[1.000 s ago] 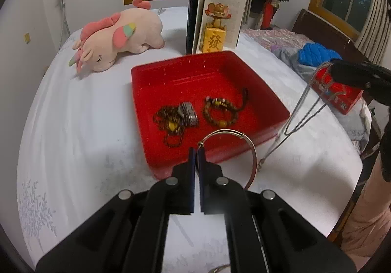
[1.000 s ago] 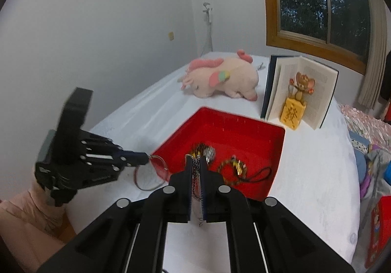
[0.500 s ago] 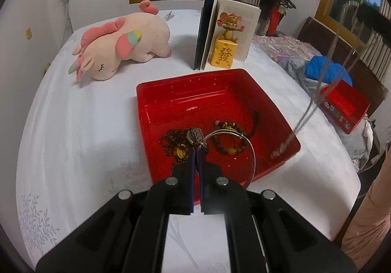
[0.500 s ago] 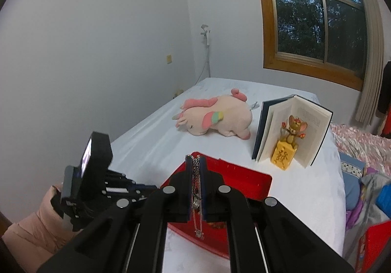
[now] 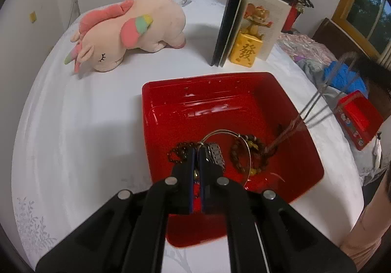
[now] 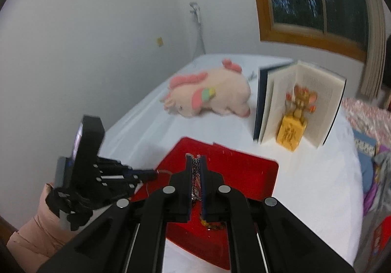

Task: Organize jewelry
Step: 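Carry the silver bangle and silver chain over the red tin with both tools, then open both tools to drop the bangle and chain into the tin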

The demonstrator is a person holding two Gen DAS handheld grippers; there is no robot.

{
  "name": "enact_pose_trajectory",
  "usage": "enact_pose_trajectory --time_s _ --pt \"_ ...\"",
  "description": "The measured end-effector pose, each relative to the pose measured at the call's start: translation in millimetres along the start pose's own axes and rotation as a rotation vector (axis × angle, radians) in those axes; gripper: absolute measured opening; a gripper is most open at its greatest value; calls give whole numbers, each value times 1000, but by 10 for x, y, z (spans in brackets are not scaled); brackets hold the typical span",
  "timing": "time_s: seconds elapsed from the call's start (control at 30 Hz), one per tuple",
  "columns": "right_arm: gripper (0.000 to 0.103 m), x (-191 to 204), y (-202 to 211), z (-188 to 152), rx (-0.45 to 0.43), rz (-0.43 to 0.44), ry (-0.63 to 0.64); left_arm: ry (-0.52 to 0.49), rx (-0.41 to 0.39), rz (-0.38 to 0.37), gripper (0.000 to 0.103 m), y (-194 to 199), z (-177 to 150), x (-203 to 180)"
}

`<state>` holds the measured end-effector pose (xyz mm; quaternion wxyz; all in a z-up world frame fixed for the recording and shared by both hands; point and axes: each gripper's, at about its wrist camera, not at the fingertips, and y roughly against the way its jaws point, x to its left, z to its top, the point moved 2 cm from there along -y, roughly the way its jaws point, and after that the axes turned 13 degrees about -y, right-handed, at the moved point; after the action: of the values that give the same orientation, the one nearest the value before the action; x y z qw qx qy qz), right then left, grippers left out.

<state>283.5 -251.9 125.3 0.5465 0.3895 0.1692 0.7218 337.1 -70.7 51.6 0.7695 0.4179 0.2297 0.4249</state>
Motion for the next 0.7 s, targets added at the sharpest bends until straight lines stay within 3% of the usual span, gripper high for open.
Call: enact_pose_trajectory --time_s 0.23,0.53,0.7 --pt "6 -211 -460 -195 95 -19 -38 23 56 3 2 -315 93 66" --pt "6 -279 -792 -217 151 -45 -47 33 87 1 3 -570 222 106" --pt "6 -251 -885 -349 196 -14 -34 44 107 -4 3 -686 226 142"
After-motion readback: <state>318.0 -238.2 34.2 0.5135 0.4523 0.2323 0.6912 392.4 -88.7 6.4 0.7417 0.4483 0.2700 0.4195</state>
